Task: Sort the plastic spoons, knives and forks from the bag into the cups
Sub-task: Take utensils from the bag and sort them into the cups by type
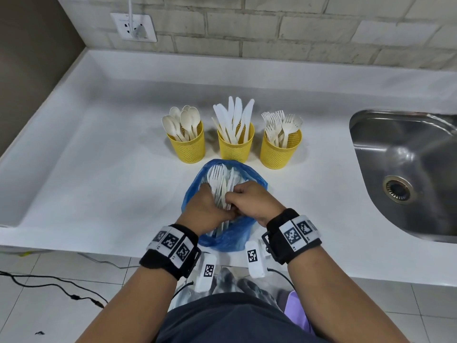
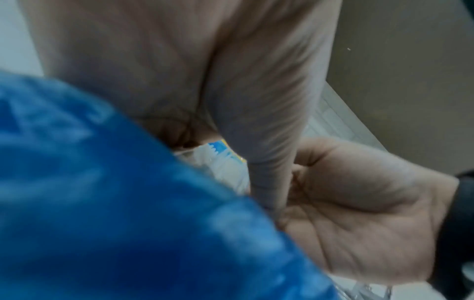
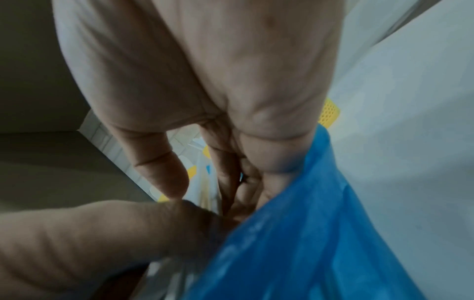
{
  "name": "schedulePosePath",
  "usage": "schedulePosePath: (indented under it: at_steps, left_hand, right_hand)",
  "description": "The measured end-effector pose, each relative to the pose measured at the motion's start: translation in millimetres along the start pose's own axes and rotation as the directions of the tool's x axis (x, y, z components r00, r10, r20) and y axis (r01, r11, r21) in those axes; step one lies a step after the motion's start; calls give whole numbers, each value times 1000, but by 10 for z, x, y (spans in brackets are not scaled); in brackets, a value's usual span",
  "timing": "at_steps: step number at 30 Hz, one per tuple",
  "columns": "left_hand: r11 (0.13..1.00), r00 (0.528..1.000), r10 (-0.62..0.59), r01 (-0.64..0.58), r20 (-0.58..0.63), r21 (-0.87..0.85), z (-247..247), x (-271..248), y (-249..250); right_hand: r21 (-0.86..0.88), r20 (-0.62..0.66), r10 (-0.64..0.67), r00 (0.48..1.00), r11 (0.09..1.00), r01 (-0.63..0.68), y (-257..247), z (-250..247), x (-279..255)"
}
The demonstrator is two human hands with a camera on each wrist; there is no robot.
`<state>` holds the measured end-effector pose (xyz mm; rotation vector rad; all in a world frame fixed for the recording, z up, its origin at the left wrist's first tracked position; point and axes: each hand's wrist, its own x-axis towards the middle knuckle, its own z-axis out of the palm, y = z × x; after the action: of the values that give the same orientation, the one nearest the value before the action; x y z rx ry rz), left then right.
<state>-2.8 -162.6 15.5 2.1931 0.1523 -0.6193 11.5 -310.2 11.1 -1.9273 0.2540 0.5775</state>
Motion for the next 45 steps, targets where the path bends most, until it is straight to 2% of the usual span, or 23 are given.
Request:
schedulePosePath:
  at_steps: [4, 6, 10, 13, 15, 18, 23, 26, 28, 33, 38, 45]
  left_hand:
    - [986, 995, -4, 21, -104, 167, 90, 59, -3]
    - [973, 988, -5, 41, -156, 227, 114, 62, -2]
    - [978, 971, 15, 36, -239, 207, 126, 82, -49]
    - [987, 958, 11, 36, -286, 159, 93, 77, -58]
    - [989, 948, 6, 41, -318, 142, 70, 70, -54]
    - [990, 940, 5, 43, -340, 135, 56, 62, -50]
    - [981, 962, -83, 125, -262, 150, 10, 122, -75]
    - [961, 982, -49, 96, -183, 259, -81, 173, -82]
    - [963, 990, -23, 59, -138, 263, -141, 165, -64]
    - [992, 990, -15, 32, -141, 119, -188, 120, -91]
    - [999, 972, -27, 15, -232, -51, -136, 53, -120]
    - [994, 988, 6, -23, -155, -108, -153, 37, -123]
  right_hand:
    - [-105, 36, -77, 996, 991, 81, 45, -37, -24]
    - [-97, 72, -106, 992, 989, 113, 72, -50, -32]
    - [-73, 72, -105, 992, 991, 110, 94, -24, -49]
    - [-245, 18, -126, 992, 961, 127, 113, -18, -22]
    - [-412, -11, -144, 989, 902, 127, 104, 3, 11]
    - [-542, -39, -135, 990, 835, 92, 36, 70, 65]
    - [-631, -30, -98, 995, 773, 57, -115, 181, 174]
    - [-661, -44, -86, 995, 750, 36, -121, 223, 219]
    - [-664, -59, -78, 995, 747, 20, -108, 232, 237]
    - [-646, -59, -94, 994, 763, 34, -99, 249, 270]
    - [-621, -57, -137, 989, 781, 72, -52, 260, 256]
    - [-695, -15, -131, 991, 714, 83, -90, 293, 246]
